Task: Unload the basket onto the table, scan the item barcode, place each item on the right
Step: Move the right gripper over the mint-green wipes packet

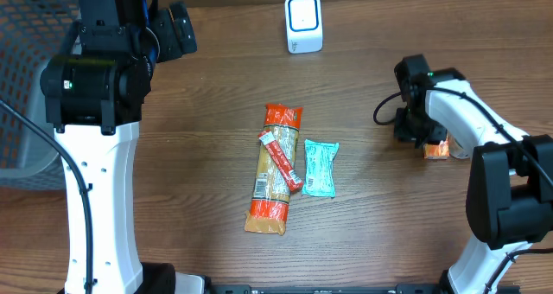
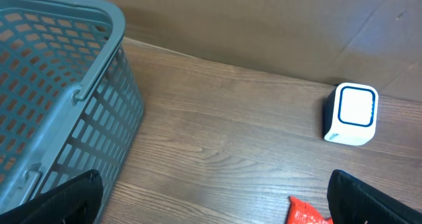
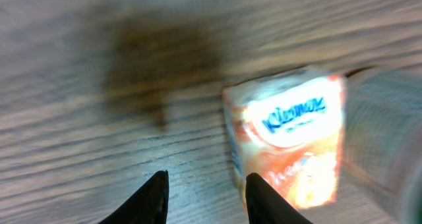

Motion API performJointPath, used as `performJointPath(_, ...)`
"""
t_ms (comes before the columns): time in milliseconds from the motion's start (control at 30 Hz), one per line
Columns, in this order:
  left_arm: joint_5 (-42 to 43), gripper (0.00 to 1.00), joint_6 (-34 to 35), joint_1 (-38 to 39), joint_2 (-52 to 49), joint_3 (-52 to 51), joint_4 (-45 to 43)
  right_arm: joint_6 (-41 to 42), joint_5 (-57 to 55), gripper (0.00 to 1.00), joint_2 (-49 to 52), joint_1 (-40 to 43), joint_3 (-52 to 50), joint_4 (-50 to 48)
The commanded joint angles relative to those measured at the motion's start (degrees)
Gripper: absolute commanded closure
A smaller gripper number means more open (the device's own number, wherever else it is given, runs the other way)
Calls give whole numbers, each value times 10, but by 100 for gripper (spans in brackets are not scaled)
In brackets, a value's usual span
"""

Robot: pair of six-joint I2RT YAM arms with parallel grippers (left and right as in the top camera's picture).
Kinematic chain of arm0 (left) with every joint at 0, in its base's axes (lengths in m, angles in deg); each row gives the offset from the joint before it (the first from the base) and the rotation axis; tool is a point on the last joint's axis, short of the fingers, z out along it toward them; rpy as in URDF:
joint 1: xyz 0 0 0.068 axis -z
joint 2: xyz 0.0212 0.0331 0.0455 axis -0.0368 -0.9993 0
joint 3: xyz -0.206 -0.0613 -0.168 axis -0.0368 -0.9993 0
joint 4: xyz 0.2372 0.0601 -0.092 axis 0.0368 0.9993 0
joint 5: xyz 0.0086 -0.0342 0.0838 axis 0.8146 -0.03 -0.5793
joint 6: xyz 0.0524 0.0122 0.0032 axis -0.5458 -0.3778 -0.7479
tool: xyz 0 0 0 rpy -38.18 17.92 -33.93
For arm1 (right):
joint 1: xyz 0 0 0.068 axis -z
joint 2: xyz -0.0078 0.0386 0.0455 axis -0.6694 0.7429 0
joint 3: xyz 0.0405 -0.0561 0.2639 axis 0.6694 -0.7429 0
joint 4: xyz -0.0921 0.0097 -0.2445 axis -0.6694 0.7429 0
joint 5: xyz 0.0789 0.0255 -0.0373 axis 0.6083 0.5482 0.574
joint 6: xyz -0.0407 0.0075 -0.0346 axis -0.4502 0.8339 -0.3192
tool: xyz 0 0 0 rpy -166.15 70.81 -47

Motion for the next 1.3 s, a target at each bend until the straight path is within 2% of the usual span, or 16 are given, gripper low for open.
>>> performJointPath(0,-6,0,-11,-2,2,5,0,-5,40,60,-41,-12,37,14)
performJointPath(267,-6,0,-11,-2,2,5,0,-23,237,57,-53,-71,31,19)
performJointPath(633,-6,0,-11,-2,2,5,0,25,245,44,-52,-163,-17,-40)
performJointPath(900,-6,0,-11,-2,2,5,0,29,305,43,-52,-183,-82,-115)
performJointPath(1167,-6,0,-11,-2,2,5,0,31,308,45,-52,-184,-128,-195)
performJointPath(1267,-6,0,-11,-2,2,5,0,45,307,61,-52,-184,-140,-221)
